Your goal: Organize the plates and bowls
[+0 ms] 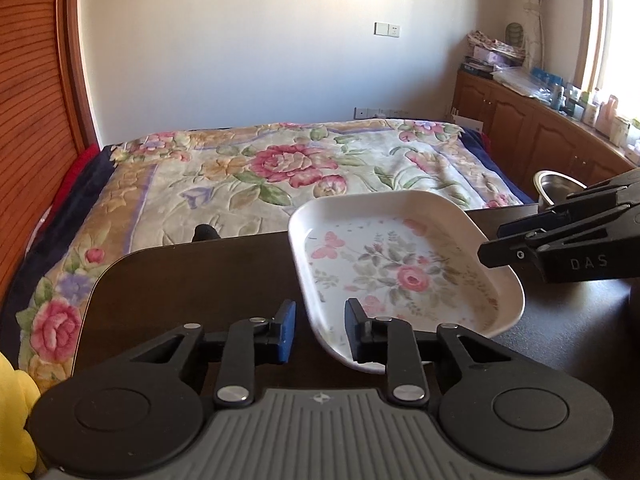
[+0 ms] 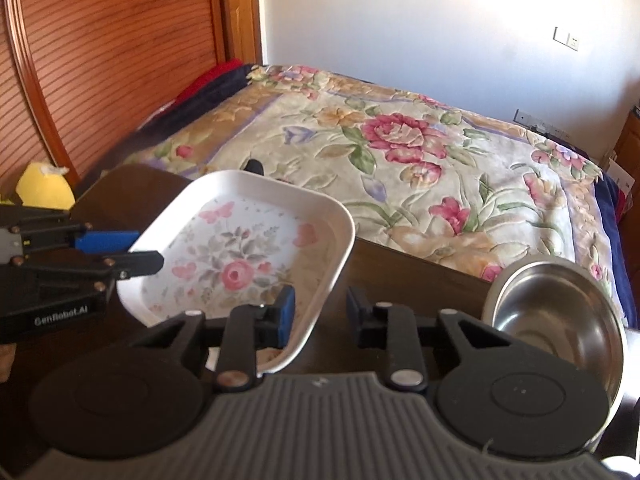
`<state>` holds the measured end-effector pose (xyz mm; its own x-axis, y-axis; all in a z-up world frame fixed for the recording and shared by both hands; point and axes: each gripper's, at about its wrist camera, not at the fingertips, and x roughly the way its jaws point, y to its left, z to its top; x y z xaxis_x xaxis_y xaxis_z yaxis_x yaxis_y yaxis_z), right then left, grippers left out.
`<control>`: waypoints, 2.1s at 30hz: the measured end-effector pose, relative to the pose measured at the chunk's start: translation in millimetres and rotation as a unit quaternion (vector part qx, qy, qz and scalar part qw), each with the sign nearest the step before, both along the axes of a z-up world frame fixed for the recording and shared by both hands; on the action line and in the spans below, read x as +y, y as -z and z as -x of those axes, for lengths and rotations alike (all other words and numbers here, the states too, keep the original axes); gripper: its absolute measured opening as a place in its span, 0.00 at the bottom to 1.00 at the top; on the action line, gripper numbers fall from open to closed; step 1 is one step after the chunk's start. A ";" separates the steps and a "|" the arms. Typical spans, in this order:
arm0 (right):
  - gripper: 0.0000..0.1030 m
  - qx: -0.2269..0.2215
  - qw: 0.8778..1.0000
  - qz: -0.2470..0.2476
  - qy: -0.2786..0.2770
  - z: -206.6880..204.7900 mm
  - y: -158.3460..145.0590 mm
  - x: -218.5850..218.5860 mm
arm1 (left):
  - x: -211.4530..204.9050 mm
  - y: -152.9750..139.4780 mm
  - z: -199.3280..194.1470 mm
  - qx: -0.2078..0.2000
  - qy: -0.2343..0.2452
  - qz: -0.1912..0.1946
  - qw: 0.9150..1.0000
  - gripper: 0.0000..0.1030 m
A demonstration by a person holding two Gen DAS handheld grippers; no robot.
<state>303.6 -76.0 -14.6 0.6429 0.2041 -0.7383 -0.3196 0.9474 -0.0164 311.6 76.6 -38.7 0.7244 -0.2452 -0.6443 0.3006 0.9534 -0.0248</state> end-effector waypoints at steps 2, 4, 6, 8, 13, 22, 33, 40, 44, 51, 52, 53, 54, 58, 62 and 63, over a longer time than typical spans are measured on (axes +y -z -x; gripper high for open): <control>0.28 0.005 1.000 0.006 -0.001 -3.3 0.1 0.9 | 1.5 1.0 -1.9 0.003 -0.003 0.002 1.000 0.23; 0.28 0.012 1.000 0.012 -0.004 -6.4 1.6 1.9 | 2.1 2.1 -2.6 0.005 -0.003 0.001 1.000 0.21; 0.28 0.022 1.000 0.015 -0.011 -9.1 2.8 2.6 | 2.2 2.8 -2.0 0.005 -0.004 0.001 1.000 0.19; 0.27 0.036 0.999 0.019 -0.018 -12.4 5.0 3.1 | 2.2 3.4 -3.1 0.005 -0.005 0.001 1.000 0.18; 0.25 0.056 0.998 0.020 -0.029 -18.0 6.7 3.6 | 1.5 4.3 -4.7 0.004 -0.005 0.002 1.000 0.18; 0.14 0.063 0.997 0.015 -0.044 -20.5 7.2 5.6 | 3.6 5.1 -4.4 0.011 0.004 0.015 1.000 0.18; 0.13 0.068 0.997 -0.002 -0.042 -20.9 5.8 -1.3 | 6.9 2.0 3.2 0.028 0.006 0.026 0.999 0.16; 0.12 0.066 0.997 -0.027 -0.042 -5.2 3.4 -6.6 | 7.2 -7.9 23.0 0.029 0.008 0.024 0.999 0.16; 0.12 0.058 0.997 -0.039 -0.044 5.8 -4.4 -9.8 | 6.7 -16.6 35.1 0.021 0.006 0.023 0.999 0.16; 0.12 0.041 0.997 -0.052 -0.048 32.7 -19.8 -18.4 | 2.8 -33.8 64.0 0.007 0.007 0.020 1.000 0.16; 0.12 0.038 0.997 -0.054 -0.049 36.7 -22.1 -19.7 | 2.3 -36.3 68.6 0.005 0.007 0.020 1.000 0.16; 0.12 0.036 0.997 -0.056 -0.049 40.5 -23.8 -21.3 | 1.5 -38.5 73.1 0.002 0.007 0.020 1.000 0.16; 0.12 0.034 0.997 -0.058 -0.049 44.0 -25.4 -22.7 | 0.7 -40.4 77.1 0.001 0.008 0.019 1.000 0.16; 0.12 0.025 0.997 -0.059 -0.050 61.1 -32.4 -27.4 | -5.5 -49.8 96.5 -0.009 0.010 0.015 1.000 0.16; 0.12 0.015 0.997 -0.061 -0.050 77.2 -39.3 -32.9 | -10.9 -56.9 113.8 -0.014 0.012 0.015 1.000 0.16; 0.12 0.013 0.997 -0.061 -0.051 81.5 -40.9 -34.6 | -12.1 -58.3 117.4 -0.015 0.013 0.015 1.000 0.16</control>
<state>222.1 -110.6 26.3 0.5958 0.3569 -0.7195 -0.4128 0.9045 0.1068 194.2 64.5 19.7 0.7368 -0.2830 -0.6141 0.3268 0.9441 -0.0430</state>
